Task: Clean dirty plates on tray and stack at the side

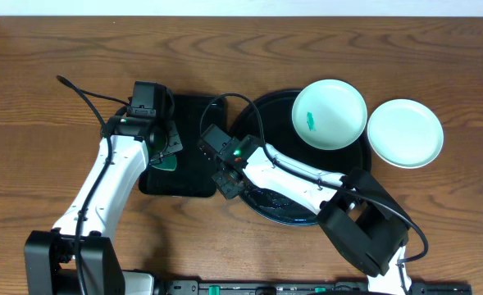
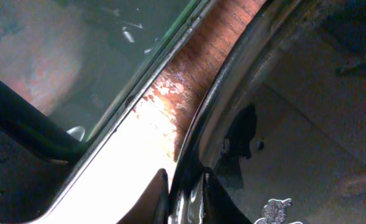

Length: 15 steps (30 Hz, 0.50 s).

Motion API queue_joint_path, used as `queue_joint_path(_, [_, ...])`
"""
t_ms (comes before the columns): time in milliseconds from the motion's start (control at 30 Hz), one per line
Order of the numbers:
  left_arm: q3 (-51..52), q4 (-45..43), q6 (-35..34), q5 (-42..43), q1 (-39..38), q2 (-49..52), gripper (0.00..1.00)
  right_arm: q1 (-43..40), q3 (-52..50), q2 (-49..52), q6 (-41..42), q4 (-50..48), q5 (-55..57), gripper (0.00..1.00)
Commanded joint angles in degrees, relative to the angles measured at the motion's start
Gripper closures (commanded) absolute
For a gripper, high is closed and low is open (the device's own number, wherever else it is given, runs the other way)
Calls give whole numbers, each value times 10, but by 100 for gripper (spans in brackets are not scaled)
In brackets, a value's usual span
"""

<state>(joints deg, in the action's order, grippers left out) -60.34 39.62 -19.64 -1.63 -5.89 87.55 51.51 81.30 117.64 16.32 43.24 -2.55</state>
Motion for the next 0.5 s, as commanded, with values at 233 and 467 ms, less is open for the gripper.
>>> queue_joint_path(233, [2, 0, -3, -1, 0, -3, 92, 12, 3, 8, 9, -13, -21, 99])
queue_joint_path(467, [2, 0, -3, -1, 0, -3, 92, 13, 3, 7, 8, -19, -33, 75])
